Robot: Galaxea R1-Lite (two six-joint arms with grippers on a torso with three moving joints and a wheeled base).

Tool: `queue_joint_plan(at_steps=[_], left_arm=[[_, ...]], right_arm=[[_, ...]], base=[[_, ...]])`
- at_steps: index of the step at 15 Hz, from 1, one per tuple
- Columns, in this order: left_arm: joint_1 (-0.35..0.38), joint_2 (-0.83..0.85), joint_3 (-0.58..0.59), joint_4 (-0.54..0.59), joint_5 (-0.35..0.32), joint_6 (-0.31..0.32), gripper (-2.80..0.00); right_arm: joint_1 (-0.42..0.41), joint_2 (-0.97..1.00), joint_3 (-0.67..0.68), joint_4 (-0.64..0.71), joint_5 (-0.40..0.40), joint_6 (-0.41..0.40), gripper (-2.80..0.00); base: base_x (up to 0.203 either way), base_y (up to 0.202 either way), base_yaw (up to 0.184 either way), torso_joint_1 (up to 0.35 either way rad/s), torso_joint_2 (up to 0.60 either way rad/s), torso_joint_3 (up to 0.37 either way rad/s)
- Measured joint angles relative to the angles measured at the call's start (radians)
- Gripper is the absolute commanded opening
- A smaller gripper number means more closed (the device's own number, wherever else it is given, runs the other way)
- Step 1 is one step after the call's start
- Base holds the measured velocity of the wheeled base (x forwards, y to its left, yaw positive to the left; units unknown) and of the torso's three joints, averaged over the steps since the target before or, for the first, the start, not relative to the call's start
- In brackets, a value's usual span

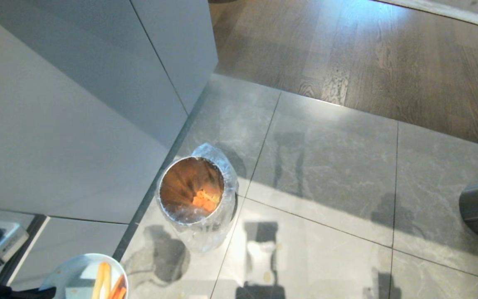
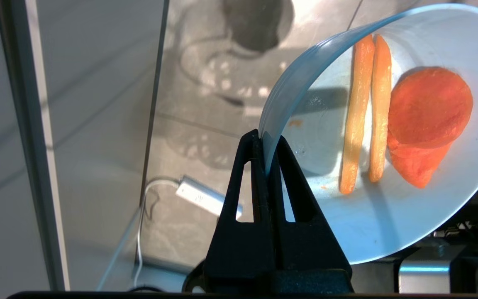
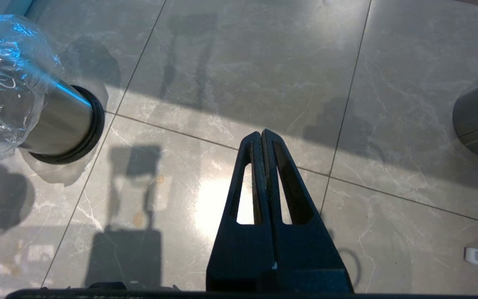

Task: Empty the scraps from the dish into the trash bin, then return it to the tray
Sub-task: Move the bowl over the trash can

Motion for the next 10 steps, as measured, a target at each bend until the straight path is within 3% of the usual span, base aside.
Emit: queue_joint_plan(at_steps=[5,10], left_arm=[[-0.144,0.111,-0.067,-0.065,0.109,0.0,-2.8],[-0.226,0.265,-0.082,-0.287,0.215,0.0,-2.8]], right_arm=[[0.0,0.0,0.0,0.0,0.0,0.0,-2.8],[0.0,0.0,0.0,0.0,0.0,0.0,-2.8]], base=[[0.0,0.0,0.0,0.0,0.0,0.0],[0.0,0.0,0.0,0.0,0.0,0.0]])
